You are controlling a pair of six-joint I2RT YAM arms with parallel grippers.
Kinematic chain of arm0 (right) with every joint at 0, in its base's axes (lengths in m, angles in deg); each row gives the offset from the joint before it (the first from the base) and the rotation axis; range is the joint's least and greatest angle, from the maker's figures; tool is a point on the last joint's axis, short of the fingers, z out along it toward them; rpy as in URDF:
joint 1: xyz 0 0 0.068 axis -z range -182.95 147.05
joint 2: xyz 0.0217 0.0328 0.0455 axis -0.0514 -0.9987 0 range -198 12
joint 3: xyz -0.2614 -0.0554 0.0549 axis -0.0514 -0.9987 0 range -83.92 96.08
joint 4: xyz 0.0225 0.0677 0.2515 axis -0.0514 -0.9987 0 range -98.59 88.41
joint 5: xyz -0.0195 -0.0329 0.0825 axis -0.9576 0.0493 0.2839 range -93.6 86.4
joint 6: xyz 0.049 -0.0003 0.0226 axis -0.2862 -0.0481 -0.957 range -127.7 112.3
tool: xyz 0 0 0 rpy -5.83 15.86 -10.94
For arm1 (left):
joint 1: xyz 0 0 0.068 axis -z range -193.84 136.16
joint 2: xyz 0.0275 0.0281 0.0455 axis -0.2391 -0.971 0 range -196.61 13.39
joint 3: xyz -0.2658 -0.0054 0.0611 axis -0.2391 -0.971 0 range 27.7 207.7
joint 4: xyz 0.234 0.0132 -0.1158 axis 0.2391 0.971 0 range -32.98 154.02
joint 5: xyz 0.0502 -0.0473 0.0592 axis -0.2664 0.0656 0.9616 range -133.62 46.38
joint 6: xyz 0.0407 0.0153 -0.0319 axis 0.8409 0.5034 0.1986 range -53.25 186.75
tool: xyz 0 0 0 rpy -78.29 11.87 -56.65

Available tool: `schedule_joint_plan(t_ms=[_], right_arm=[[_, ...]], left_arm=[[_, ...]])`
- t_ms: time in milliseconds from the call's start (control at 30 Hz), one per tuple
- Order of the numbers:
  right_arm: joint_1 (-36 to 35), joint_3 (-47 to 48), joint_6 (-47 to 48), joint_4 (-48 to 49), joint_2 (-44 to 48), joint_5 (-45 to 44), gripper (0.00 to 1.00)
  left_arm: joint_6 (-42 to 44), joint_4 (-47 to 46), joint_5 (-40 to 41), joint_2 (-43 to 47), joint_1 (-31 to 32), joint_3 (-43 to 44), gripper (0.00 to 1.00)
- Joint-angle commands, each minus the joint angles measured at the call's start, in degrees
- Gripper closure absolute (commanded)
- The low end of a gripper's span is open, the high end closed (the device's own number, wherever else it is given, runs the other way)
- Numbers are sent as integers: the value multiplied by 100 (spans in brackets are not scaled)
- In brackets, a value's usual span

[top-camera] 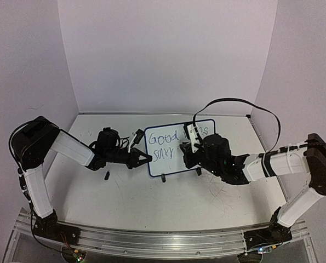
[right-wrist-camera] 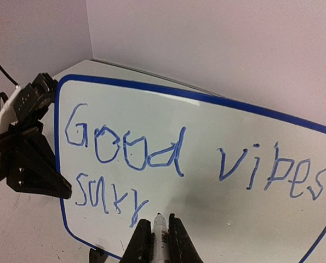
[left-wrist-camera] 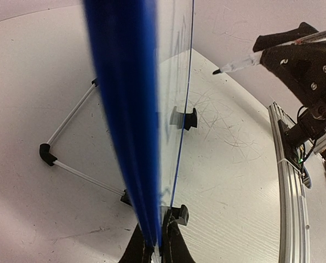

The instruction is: Write a sentence on the whiteboard

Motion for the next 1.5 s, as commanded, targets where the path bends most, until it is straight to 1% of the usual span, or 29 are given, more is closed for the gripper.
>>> schedule_joint_plan(t_ms=[0, 467, 600, 900, 1100, 1467], right_arm=[[-3, 388, 425, 101, -277, 250, 100], [-1, 281, 526, 126, -294, 153, 100], [19, 308, 407, 126, -325, -52, 100], [53, 270, 470, 126, -436, 12, 100], [60, 300, 397, 192, -451, -274, 100], [61, 441, 378, 460, -602, -24, 100]], left_arm=[[280, 390, 960, 164, -130, -90, 100], [319, 449, 985, 146, -131, -49, 100], [329, 458, 991, 155, -131, -55, 100], [326, 467, 978, 166, -132, -46, 100], [329, 478, 975, 177, -131, -43, 100], [338, 486, 967, 207, -131, -49, 100]])
